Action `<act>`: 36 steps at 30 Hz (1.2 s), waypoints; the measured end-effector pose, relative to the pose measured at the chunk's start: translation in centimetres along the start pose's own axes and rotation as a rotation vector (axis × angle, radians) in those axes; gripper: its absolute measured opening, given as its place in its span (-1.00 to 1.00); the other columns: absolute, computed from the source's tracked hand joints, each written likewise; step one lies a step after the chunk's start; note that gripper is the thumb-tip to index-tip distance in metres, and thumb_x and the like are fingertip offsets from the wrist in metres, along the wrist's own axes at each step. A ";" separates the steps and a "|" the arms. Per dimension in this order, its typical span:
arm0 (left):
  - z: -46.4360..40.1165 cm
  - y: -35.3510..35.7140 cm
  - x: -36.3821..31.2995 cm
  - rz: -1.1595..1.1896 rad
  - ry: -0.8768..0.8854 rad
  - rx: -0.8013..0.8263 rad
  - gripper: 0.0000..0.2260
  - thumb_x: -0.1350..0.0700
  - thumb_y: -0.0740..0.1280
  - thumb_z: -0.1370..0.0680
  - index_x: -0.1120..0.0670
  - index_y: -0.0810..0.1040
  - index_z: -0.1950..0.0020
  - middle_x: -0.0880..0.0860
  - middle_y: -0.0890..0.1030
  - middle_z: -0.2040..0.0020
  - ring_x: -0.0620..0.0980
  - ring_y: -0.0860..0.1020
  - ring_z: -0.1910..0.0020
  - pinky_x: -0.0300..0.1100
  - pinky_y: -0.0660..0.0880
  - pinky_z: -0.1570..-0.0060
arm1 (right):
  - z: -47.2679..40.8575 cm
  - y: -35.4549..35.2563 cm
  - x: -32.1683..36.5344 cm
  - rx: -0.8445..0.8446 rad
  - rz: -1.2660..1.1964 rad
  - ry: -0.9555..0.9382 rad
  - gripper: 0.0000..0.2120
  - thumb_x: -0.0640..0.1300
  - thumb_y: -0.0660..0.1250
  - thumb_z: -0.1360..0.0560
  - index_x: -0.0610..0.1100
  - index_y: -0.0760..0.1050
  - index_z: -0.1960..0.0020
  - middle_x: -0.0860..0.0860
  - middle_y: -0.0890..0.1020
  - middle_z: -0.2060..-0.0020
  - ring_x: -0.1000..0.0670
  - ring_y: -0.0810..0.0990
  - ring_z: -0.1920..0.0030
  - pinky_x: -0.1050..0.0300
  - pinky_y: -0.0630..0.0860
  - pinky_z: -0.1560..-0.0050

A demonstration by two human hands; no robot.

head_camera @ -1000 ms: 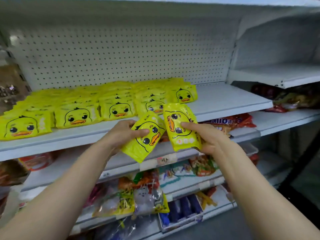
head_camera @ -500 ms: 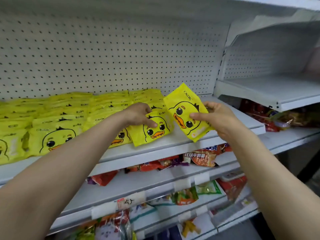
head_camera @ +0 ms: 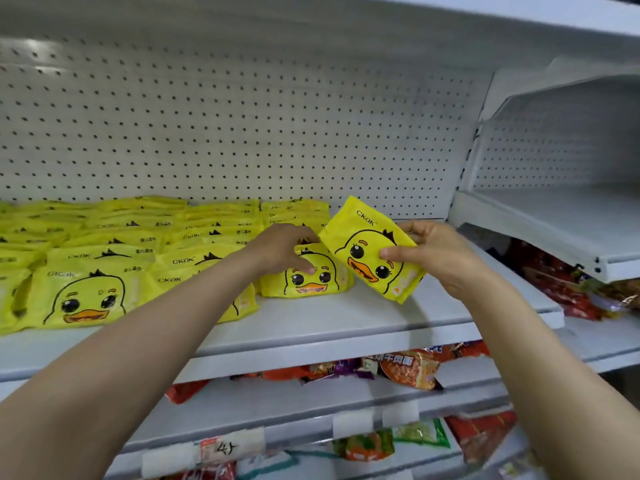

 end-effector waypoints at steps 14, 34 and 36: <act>4.7 -2.2 1.9 -0.125 -0.074 -0.354 -0.55 -0.13 0.43 -0.46 -0.02 0.52 -0.30 0.04 0.56 -0.24 0.10 0.40 -0.30 -0.05 0.36 -0.23 | -2.5 1.4 0.7 0.258 0.209 -0.035 -0.66 -0.33 0.56 -0.31 -0.14 0.58 -0.03 -0.05 0.72 0.08 0.05 0.67 0.21 0.21 0.59 0.21; 13.7 -0.8 6.7 -0.284 -0.156 -0.607 -0.50 -0.26 0.15 -0.52 0.01 0.55 -0.28 0.08 0.52 -0.33 0.16 0.37 -0.38 0.22 0.32 -0.33 | -4.8 12.3 0.0 0.351 0.839 -0.429 -0.42 -0.01 0.59 -0.31 0.08 0.52 -0.29 0.08 0.58 -0.13 0.07 0.52 -0.15 0.11 0.47 -0.16; 13.5 -0.8 6.7 -0.270 -0.135 -0.597 -0.47 -0.30 0.12 -0.53 0.01 0.54 -0.29 0.08 0.51 -0.34 0.15 0.36 -0.39 0.22 0.31 -0.34 | -4.5 12.7 0.0 0.354 0.858 -0.442 -0.39 0.03 0.58 -0.32 0.10 0.48 -0.33 0.06 0.56 -0.18 0.02 0.50 -0.19 0.03 0.47 -0.20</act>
Point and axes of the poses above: each hand's wrist, its own z-axis away from the middle knuckle, its own y-axis out of the palm, x = y × z, the point moved 9 cm from there along -z, towards the middle knuckle
